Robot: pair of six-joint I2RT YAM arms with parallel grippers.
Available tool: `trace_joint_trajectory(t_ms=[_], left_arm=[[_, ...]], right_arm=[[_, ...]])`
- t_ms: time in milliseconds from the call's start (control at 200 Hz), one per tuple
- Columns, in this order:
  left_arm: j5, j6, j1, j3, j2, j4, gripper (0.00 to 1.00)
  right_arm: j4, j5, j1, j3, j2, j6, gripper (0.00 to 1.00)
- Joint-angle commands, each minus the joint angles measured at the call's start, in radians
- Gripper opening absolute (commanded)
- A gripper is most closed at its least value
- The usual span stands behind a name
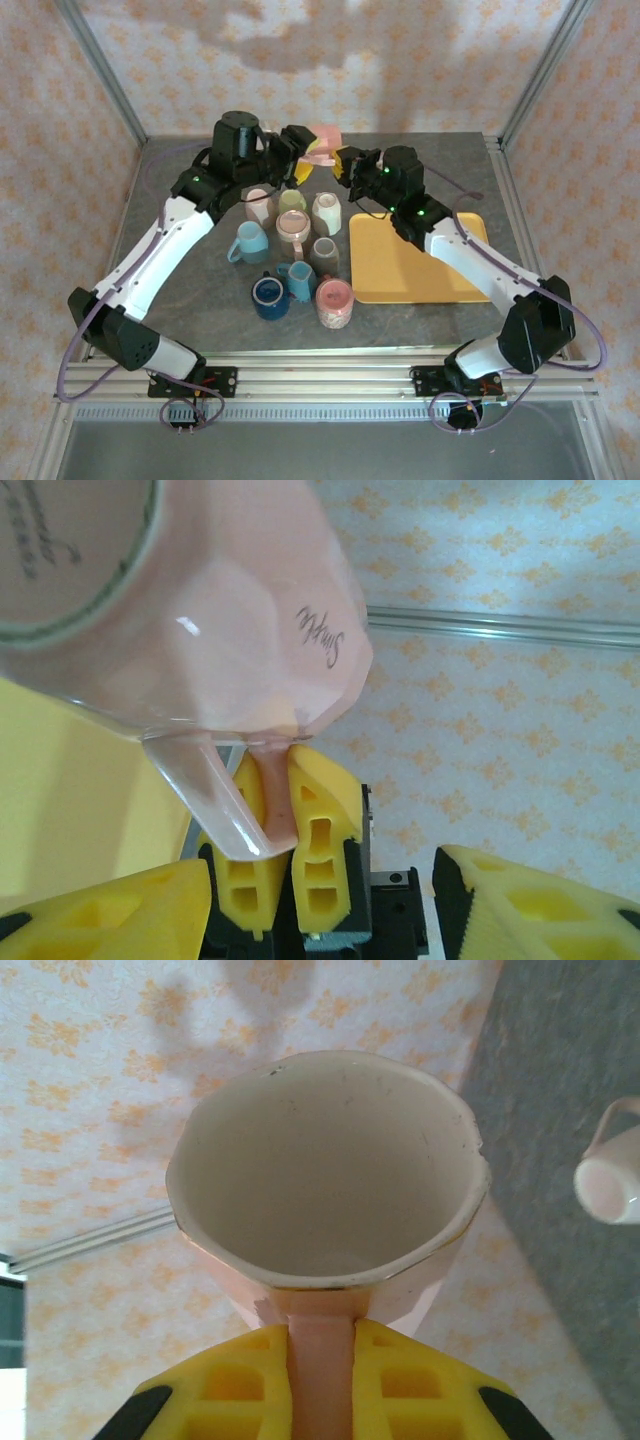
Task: Turn the mug right side up
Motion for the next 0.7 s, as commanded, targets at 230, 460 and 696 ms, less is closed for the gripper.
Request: trace_joint_trajectory(t_ms=[230, 460, 696], left_arm=[[0.078, 0.327, 0.063, -0.023, -0.060, -0.175, 0.65], [0.075, 0.501, 0.070, -0.043, -0.063, -0.223, 0.63], [0.107, 0.642, 0.069, -0.069, -0.055, -0.196, 0.60]], right_arm=[[-0.215, 0.095, -0.035, 0.065, -0.167, -0.531, 0.00], [-0.302, 0.126, -0.102, -0.053, -0.304, -0.905, 0.00], [-0.433, 0.265, -0.139, -0.136, -0.428, -1.256, 0.00]])
